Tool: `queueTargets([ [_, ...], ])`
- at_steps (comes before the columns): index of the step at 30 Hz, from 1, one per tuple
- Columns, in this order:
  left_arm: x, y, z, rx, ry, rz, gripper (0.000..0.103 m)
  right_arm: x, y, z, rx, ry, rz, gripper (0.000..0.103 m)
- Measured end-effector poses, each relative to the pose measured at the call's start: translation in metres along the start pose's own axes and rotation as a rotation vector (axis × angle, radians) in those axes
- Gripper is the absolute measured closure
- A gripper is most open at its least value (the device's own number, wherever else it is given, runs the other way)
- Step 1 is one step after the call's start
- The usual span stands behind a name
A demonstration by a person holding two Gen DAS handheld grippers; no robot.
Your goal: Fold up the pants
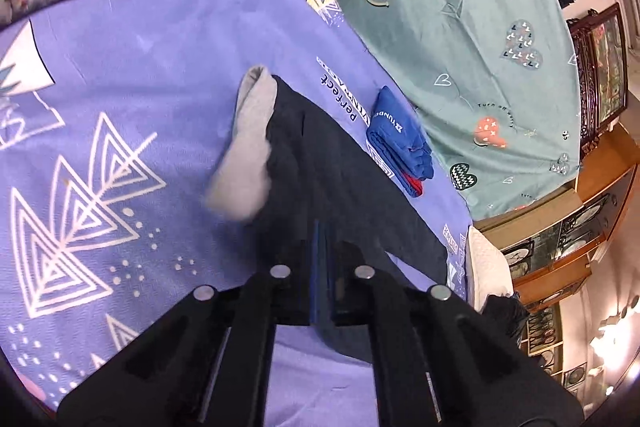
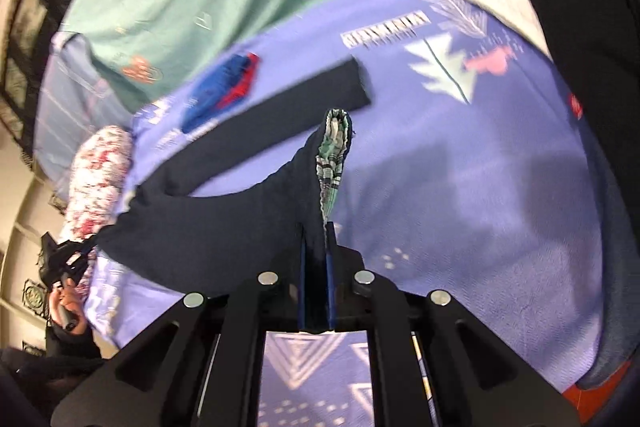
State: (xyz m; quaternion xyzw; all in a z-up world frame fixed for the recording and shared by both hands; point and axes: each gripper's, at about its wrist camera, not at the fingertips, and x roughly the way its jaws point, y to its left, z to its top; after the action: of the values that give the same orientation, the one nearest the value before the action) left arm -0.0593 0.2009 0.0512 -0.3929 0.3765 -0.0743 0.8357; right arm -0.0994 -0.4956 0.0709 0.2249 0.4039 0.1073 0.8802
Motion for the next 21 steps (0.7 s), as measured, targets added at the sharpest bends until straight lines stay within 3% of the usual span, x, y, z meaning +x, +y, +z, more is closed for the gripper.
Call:
queueTargets([
  [6, 0.028, 0.054, -0.019, -0.125, 0.134, 0.115, 0.097, 0.009, 0.002, 0.002, -0.002, 0.036, -0.031, 0.095],
  [8, 0.038, 0.064, -0.025, -0.156, 0.155, 0.147, 0.077, 0.019, 0.000, -0.002, -0.001, 0.058, -0.045, 0.095],
  [9, 0.042, 0.068, -0.027, -0.174, 0.158, 0.161, 0.054, 0.022, -0.002, -0.003, 0.003, 0.063, -0.047, 0.095],
  [10, 0.043, 0.072, -0.029, -0.204, 0.155, 0.183, 0.040, 0.025, -0.003, -0.004, 0.007, 0.067, -0.049, 0.095],
  [15, 0.053, 0.075, -0.016, -0.227, 0.094, 0.179, 0.031, 0.024, -0.005, -0.005, 0.000, 0.060, -0.053, 0.095],
  [21, 0.081, 0.070, -0.001, -0.238, 0.052, 0.135, 0.030, 0.031, -0.006, -0.009, 0.006, 0.067, -0.061, 0.095],
])
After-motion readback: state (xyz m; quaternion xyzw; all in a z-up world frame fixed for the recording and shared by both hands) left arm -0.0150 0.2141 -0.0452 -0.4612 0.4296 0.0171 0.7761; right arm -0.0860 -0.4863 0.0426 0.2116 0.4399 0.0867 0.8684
